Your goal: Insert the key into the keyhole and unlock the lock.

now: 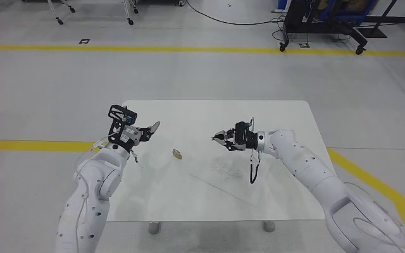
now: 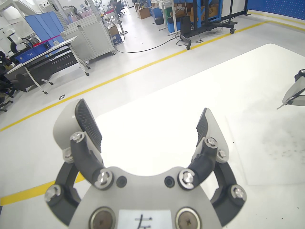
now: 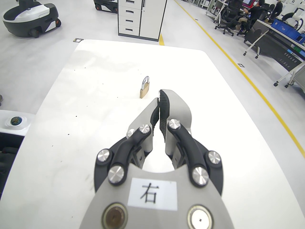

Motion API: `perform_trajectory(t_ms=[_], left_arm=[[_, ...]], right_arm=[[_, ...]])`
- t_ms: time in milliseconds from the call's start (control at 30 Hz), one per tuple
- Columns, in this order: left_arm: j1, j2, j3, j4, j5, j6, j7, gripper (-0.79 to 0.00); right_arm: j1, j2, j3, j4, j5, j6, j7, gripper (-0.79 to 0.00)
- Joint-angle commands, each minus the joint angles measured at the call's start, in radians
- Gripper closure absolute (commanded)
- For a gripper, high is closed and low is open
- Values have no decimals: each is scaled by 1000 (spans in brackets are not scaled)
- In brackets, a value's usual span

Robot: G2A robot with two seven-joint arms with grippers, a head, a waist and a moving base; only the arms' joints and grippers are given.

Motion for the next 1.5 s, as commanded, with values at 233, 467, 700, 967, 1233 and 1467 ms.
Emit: perform_trajectory(t_ms=[233, 467, 700, 967, 1233, 1467], left_arm=[[-8, -3, 11, 57, -107, -65, 34, -785], [23, 5, -24, 63, -369, -290, 120, -785], [-45, 14, -49, 210, -902, -378, -120, -785], [-32, 10, -27, 215, -978, -373, -123, -785], [-138, 8, 73, 340, -1703, -264, -529, -785], [-200, 11, 106, 417, -1711, -303, -644, -785]], right_arm=[[-23, -7, 41, -2, 187, -92, 22, 0], [-48, -7, -67, -76, 707, -93, 149, 0], [-15, 18, -164, -130, 1145, -93, 438, 0], [-15, 18, -164, -130, 1145, -93, 438, 0], [-46, 5, -180, -187, 1318, -93, 551, 0], [-15, -27, -229, -189, 1700, -93, 854, 0]])
